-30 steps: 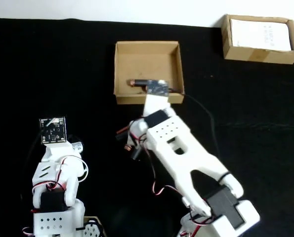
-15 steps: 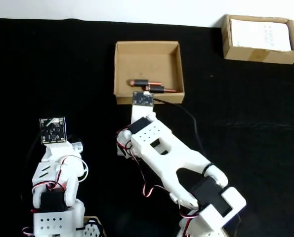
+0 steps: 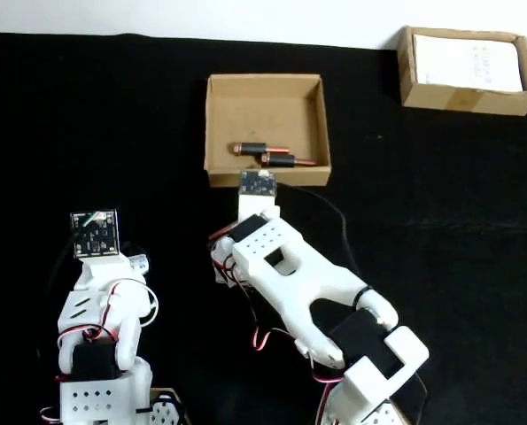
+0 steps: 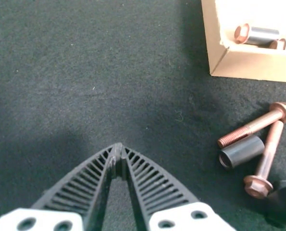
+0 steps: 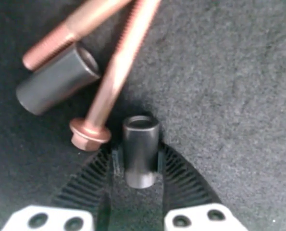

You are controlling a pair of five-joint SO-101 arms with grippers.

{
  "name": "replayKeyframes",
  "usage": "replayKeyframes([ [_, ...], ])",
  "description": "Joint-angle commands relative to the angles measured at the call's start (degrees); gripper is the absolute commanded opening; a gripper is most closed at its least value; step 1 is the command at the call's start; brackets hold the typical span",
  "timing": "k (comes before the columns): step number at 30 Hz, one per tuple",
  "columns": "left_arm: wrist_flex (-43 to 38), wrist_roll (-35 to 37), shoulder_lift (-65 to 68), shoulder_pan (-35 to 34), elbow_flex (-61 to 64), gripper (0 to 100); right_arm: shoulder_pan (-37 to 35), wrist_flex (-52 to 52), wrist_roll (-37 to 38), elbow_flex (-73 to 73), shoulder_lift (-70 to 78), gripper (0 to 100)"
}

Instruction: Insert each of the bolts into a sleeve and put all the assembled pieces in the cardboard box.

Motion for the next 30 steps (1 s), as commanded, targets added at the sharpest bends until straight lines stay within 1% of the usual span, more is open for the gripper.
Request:
replayKeyframes([
  [1,-0.1,0.5,-0.1,-0.4,0.9,1,1.4,1.9,0.3,-3.0,-2.2,0.7],
  [4,-0.1,0.5,-0.1,-0.4,0.9,1,2.9,7.2,5.0,-8.4,-7.2,0.7],
  [7,-0.2,0.9,-0.1,-0.4,0.9,1,4.4,9.4,8.3,-12.3,-12.4,0.7],
  [10,-0.9,6.9,-0.1,-0.4,0.9,1,4.8,9.5,10.4,-13.0,-18.3,0.7],
  [12,-1.1,11.2,-0.1,-0.7,0.9,1,4.8,10.9,10.5,-12.9,-23.3,0.7],
  [15,-1.1,14.5,-0.1,-0.7,0.9,1,3.1,15.0,10.5,-13.0,-30.9,0.7],
  [17,-1.1,14.7,-0.1,-0.7,0.9,1,2.5,18.3,10.5,-12.8,-35.9,0.7],
  [19,-1.1,13.2,-0.1,-0.4,0.6,1,2.2,21.9,10.5,-12.8,-40.2,0.7],
  [23,-0.8,10.1,-0.1,1.0,-5.8,1,3.3,28.4,10.6,-11.3,-47.7,0.7],
  [27,3.4,9.1,0.2,5.7,-14.1,1,8.3,29.2,10.6,-2.4,-56.1,0.7],
  [30,5.2,9.1,5.0,8.2,-19.6,1,11.7,29.2,10.4,4.6,-62.8,0.7],
])
